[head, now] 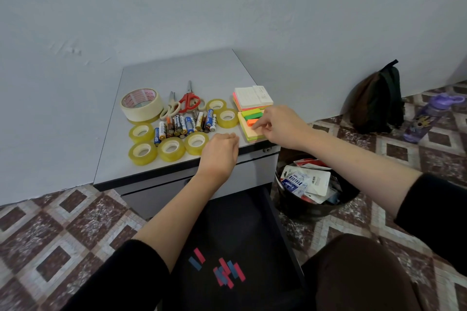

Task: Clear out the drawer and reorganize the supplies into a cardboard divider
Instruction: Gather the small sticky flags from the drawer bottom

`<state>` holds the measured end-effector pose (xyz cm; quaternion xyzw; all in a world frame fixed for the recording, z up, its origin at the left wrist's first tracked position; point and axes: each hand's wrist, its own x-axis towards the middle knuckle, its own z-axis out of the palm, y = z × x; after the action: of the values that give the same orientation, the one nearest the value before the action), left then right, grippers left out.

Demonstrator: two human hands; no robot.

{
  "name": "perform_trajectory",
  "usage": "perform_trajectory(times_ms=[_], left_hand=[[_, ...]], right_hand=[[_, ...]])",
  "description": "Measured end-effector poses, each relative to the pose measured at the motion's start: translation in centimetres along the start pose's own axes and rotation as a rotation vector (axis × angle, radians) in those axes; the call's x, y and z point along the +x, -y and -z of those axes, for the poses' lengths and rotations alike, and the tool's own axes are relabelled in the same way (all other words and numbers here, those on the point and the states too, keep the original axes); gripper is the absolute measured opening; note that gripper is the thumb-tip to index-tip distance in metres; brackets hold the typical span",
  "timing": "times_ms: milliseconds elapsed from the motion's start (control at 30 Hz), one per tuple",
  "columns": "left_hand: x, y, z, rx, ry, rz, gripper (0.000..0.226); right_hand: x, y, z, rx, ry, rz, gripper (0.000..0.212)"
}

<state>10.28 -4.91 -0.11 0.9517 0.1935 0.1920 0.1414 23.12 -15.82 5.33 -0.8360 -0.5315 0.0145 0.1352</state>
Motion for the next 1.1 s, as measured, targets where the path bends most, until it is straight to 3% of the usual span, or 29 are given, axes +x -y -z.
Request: perform_trajectory(times_ms=[467, 767, 967, 1100], left_hand=[[-0.1, -0.1, 0.3, -0.002, -0.007, -0.008, 0.029], [-2.9, -0.5, 1.0, -0.06, -0.032, -0.035, 0.026], [-9.8, 0.9, 0.5, -0.146, -0.051, -0.043, 0.014], [-13.6, 2.8, -0.2, -0.13, 0.048, 0.098, 0.014]], right_hand=[[0.2, 0.3, -0.3, -0.007, -0.011, -0.022, 0.031], [-3.7, 2.0, -0.9, 0.128, -0.057, -0.049, 0.022], [-7.5, 3.8, -4.4, 0.245, 0.033, -0.064, 0.017], [-9.5, 5.0, -7.8, 0.271, 0.113, -0.072, 0.017]])
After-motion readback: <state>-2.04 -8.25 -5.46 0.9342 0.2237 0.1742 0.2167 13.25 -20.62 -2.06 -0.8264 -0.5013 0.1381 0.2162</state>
